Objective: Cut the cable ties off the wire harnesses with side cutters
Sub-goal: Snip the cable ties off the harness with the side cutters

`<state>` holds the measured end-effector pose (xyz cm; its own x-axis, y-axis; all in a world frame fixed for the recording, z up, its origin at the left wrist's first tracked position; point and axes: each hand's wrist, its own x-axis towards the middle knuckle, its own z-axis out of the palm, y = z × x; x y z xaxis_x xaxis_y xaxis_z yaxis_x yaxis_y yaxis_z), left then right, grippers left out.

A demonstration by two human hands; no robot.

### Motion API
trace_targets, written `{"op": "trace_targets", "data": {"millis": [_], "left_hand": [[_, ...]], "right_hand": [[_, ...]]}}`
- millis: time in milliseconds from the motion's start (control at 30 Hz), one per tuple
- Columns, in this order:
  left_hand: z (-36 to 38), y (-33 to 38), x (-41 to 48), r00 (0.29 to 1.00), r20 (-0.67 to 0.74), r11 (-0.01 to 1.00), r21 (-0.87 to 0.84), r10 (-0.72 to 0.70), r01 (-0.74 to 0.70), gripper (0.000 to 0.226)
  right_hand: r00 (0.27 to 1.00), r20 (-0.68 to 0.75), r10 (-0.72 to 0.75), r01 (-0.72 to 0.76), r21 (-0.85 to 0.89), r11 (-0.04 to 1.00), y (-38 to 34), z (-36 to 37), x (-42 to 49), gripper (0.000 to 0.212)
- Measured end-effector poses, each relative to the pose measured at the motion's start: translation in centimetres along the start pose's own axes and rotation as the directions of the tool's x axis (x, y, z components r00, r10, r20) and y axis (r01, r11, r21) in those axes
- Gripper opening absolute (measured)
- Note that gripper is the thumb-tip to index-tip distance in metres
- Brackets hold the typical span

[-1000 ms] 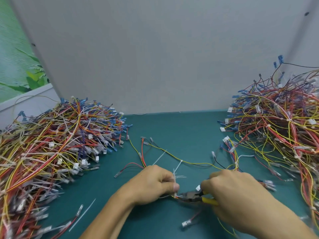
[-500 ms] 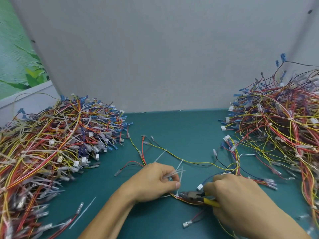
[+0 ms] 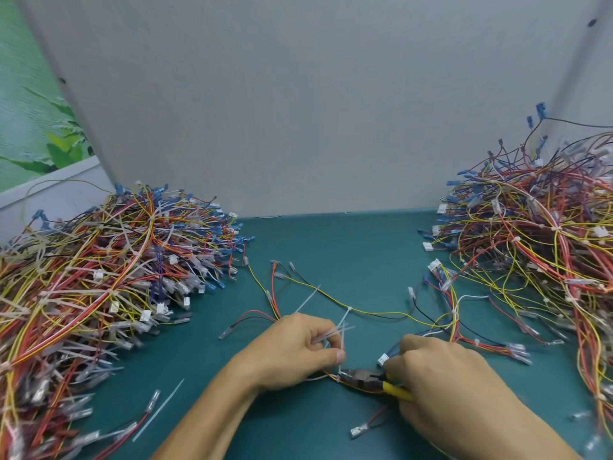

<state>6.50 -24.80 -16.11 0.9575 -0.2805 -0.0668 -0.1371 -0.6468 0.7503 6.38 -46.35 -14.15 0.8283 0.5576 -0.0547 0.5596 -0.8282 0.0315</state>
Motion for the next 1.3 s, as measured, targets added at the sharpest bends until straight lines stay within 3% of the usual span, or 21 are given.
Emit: {"op": "trace_targets", "data": {"millis": [500,867,1067,1167,1300], "left_hand": [[0.3,0.1,0.2,0.998,-0.048,0.997,0.077,-0.026,0.030,0.020],[0.2,0.4,0.1,0.998,-0.046,0.999,0.032,-0.032,0.034,0.017],[0.1,0.3,0.0,0.997,-0.029,0.996,-0.070,-0.065,0.063,0.017],[0.0,0.2,0.0,0.996,-0.036,0.985,-0.156,-0.086,0.079,0.019],[-0.5,0.3,0.1,0.974,-0.135,0.888,-0.449,-0.180,0.101,0.023]], "right_hand": [[0.998,0.041,-0.039,0.042,-0.069,0.997,-0.8,0.6,0.0,0.025],[0.998,0.060,-0.015,0.020,-0.087,0.996,-0.8,0.4,0.0,0.018],[0.996,0.092,-0.006,0.010,-0.048,0.999,-1.0,0.3,0.1,0.009],[0.997,0.081,0.015,-0.010,-0.061,0.998,-0.8,0.9,0.1,0.020],[0.997,0.056,0.061,-0.060,-0.018,0.998,-0.8,1.0,0.2,0.021]]}}
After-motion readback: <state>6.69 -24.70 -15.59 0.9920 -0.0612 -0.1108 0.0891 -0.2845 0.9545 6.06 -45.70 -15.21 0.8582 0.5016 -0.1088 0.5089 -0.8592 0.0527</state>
